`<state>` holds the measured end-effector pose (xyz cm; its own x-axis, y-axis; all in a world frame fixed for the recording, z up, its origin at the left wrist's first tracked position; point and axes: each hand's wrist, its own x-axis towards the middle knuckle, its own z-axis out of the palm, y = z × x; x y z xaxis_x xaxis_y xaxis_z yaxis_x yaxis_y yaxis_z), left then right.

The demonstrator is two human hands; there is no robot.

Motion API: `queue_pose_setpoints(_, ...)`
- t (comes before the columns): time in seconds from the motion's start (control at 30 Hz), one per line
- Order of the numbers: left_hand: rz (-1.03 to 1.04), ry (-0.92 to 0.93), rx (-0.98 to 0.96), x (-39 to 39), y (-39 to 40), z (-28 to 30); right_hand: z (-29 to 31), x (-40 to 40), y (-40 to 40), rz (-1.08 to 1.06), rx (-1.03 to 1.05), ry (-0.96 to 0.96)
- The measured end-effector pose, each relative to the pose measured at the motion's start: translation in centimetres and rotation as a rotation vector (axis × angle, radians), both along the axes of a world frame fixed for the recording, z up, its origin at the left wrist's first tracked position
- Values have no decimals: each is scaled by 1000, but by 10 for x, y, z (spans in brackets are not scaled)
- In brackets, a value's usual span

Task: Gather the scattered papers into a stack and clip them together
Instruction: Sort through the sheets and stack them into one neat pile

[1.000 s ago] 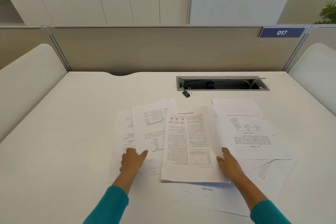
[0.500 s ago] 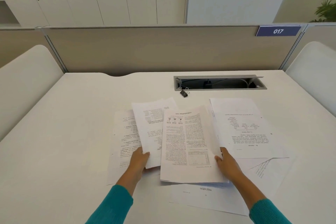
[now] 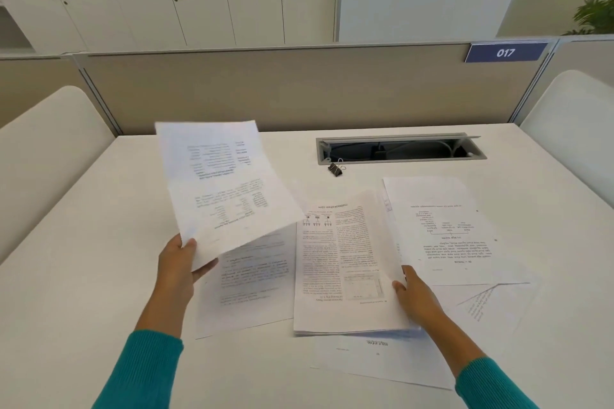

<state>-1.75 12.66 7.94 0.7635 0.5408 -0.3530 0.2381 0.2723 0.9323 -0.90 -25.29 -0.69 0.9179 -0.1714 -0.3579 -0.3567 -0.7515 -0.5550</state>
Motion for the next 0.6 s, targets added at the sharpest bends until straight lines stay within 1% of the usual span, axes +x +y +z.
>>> queue_pose_setpoints(0.1, -105, 66, -21, -3, -17, -5, 0, -1, -1, 6, -1, -4)
queue_pose_setpoints(0.2, -211, 178, 19, -9, -45, -20, 1, -1, -1, 6, 1, -3)
queue_pose_setpoints(0.33, -367, 268, 229, -21, -89, -48, 1, -1, -1, 7, 3, 0)
queue_pose_setpoints(0.43, -472, 290, 528, -28, -109, -68, 2, -1, -1, 14, 0, -4)
queue_pose_setpoints(0.53, -485, 272, 599, -31, -120, -74, 3, -3, -1, 15, 2, -6)
queue_pose_setpoints(0.6, -517, 259, 691, -32, -125, -74, 4, -3, -1, 6, 6, 0)
